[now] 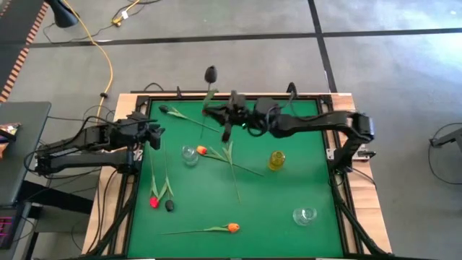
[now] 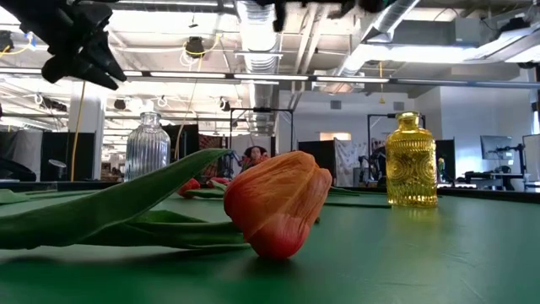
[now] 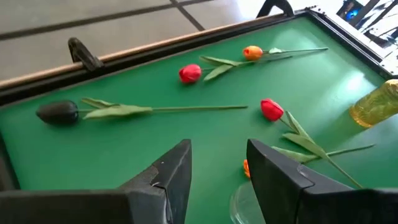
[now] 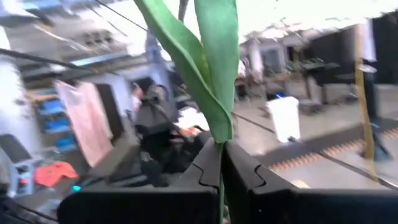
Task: Sort flowers into vase by color
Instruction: Put the top right black tulip into the top transparent vase
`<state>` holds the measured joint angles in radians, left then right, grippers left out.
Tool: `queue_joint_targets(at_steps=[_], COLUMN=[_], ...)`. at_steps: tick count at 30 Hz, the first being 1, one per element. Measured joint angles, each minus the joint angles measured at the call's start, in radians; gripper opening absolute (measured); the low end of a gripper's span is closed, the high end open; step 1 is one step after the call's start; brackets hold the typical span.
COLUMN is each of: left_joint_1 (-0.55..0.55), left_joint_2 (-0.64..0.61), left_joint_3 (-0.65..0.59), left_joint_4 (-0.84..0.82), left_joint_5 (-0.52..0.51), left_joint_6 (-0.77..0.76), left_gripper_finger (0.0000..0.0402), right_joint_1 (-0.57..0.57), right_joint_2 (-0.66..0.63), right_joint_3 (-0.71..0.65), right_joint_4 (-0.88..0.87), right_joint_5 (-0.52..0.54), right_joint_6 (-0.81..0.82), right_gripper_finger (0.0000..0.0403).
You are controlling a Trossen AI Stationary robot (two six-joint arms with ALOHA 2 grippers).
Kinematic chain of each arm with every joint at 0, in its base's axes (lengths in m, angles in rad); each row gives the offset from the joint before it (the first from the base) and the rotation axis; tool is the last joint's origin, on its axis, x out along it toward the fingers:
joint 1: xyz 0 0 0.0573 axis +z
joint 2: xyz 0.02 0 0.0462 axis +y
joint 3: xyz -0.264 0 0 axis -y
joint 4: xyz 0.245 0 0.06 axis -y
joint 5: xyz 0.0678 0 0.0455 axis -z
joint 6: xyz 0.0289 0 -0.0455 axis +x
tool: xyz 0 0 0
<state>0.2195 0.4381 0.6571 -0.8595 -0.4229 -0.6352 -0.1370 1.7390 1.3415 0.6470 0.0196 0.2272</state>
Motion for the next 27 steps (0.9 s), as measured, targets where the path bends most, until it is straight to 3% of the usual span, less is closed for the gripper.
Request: queue_joint_targets(at_steps=[10,19,27], left_joint_1=[0.0,0.0,0.0], left_joint_2=[0.0,0.0,0.0], left_joint_3=[0.0,0.0,0.0], left_joint_4=[-0.023,-0.025,-0.026], left_joint_5=[0.045,0.061,0.061], left_joint_6=[-0.042,-0.044,-0.044], left_gripper_finger=[0.0141,0.0141,0.0141], right_joint_1=[0.005,0.022,0.025], right_joint_2=[0.228,0.346,0.359], right_joint_3=[0.007,0.102,0.111], right_joint_4=[0.344,0.348,0.274], right_joint_5=[-0.026,-0.08,-0.077], right_joint_6=[0.02,0.031,0.007], right_gripper_finger=[0.0028,0.0027,0.0027])
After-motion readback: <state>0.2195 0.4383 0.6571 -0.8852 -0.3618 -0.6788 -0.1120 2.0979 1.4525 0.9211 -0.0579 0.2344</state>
